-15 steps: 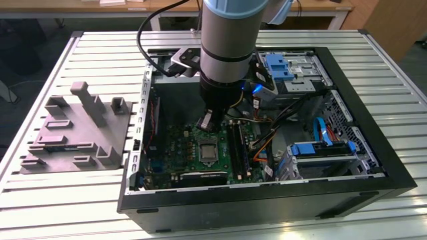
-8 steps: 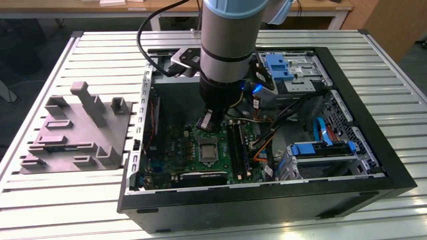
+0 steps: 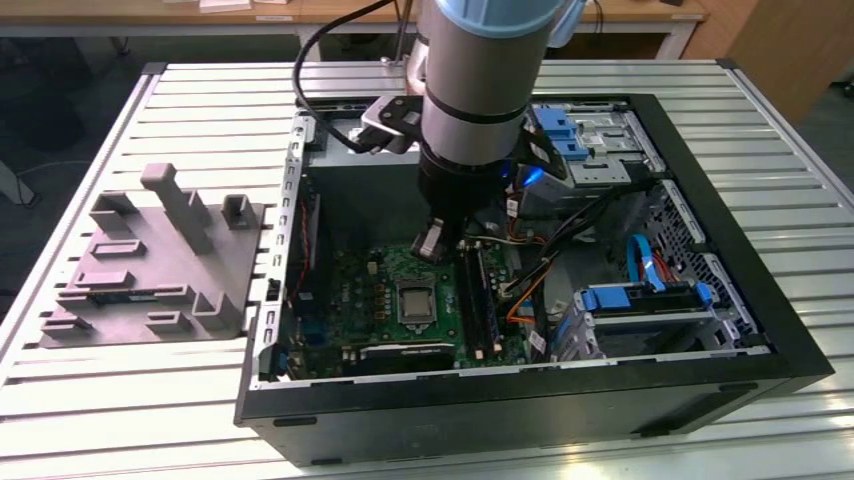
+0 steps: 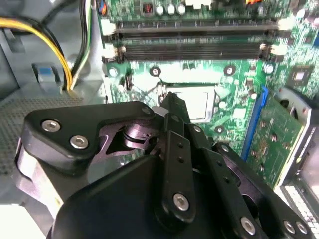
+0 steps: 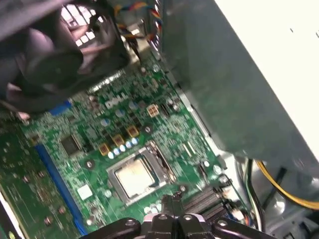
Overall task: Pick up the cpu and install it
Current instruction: 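Install the first cpu locking lever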
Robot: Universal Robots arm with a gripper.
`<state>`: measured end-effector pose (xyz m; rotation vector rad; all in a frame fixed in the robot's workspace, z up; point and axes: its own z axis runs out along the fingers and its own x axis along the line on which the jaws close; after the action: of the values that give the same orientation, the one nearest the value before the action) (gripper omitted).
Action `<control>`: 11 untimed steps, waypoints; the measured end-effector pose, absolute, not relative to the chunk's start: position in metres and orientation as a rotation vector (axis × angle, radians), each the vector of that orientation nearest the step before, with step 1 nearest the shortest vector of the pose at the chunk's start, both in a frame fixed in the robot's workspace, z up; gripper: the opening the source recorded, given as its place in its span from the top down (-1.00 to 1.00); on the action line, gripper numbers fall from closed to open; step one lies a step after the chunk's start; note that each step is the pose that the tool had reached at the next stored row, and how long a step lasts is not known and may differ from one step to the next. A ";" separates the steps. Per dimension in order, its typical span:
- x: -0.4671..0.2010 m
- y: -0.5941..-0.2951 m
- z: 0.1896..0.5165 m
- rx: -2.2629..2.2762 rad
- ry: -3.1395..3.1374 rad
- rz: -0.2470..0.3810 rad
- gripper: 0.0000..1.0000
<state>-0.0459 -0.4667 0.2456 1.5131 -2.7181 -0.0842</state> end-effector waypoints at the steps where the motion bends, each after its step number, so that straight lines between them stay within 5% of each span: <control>1: -0.043 -0.466 0.246 1.513 -2.718 -0.084 0.79; 11: -0.032 -0.446 0.246 1.512 -2.718 -0.082 0.79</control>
<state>-0.0319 -0.4463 0.2455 1.5125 -2.7176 -0.0818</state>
